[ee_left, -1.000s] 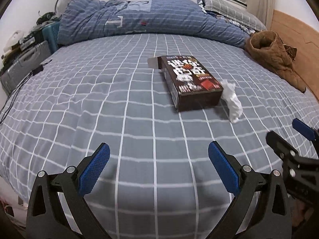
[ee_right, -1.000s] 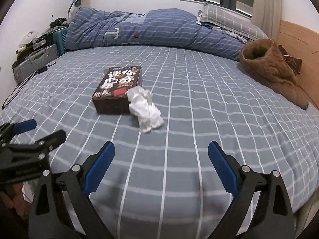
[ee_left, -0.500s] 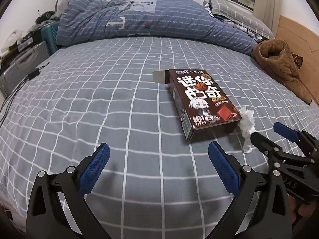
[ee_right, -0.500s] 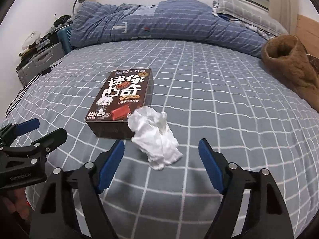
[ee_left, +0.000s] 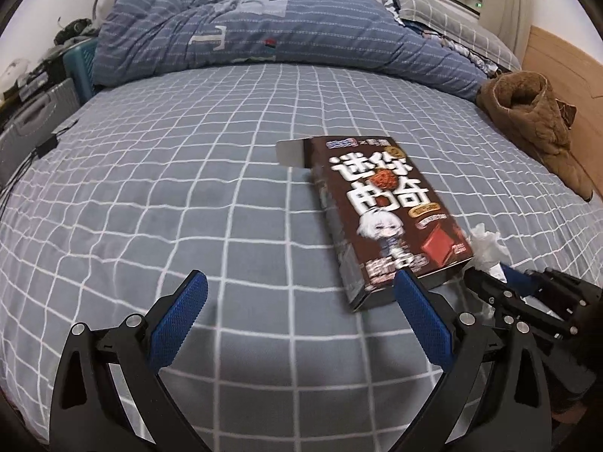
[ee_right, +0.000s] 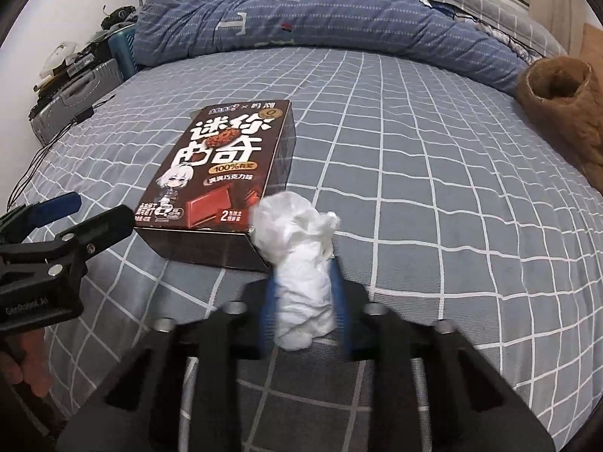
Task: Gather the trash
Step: 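Grasp the white tissue with the right tool while the left tool grasps the cookie box, then lift the cookie box and white tissue with both tools off the bed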
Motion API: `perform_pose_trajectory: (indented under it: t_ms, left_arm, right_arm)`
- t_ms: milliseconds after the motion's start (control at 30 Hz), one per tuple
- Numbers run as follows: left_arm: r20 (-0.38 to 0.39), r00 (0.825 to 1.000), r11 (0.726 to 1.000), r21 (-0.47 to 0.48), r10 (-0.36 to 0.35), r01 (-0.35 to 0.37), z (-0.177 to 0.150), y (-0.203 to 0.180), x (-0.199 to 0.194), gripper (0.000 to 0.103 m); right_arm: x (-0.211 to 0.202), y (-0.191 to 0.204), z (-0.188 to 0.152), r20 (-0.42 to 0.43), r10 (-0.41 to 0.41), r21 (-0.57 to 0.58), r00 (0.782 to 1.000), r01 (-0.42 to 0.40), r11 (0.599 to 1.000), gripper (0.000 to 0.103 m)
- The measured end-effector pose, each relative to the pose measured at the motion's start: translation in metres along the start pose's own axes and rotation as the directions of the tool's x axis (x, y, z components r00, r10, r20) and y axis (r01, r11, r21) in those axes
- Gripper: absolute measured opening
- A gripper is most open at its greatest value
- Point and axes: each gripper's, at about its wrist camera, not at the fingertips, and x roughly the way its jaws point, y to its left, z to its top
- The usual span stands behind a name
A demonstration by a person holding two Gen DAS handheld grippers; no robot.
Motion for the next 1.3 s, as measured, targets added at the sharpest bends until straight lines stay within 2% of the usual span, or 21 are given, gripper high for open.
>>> perform_pose_trajectory:
  t_ms: [267,500,833,1100,1300]
  left_arm:
    - [0.014,0.998,0.998,0.017,-0.062,0.062,0.013,-0.036,0.006,0.097]
    - [-0.009,0.998,0.998,0.016,-0.066,0.066,0.014,-0.063,0.024,0.097]
    - [-0.008,0.999,0.999,0.002,-0.046,0.046,0.012,-0.077,0.035,0.097]
    - [0.01,0.999,0.999,-0.027,0.034,-0.034,0.012,-0.087,0.042,0.097]
    - [-0.005,0.999,0.998,-0.045,0.054,-0.054,0.011,-0.088,0.05,0.097]
  right_arm:
    - [-0.025,-0.035,0.008,0.059,-0.049,0.073,0.997,0.045,0.996,0.011]
    - [-0.036,-0.058,0.007,0.073,-0.078,0.095,0.994,0.071,0.993,0.01]
    - [-0.035,-0.066,0.003,0.065,-0.067,0.092,0.996,0.061,0.994,0.01]
    - [-0.037,-0.068,0.002,0.066,-0.064,0.1,0.996,0.057,0.993,0.01]
    - [-0.035,-0.067,0.001,0.059,-0.064,0.1,0.996,0.058,0.993,0.01]
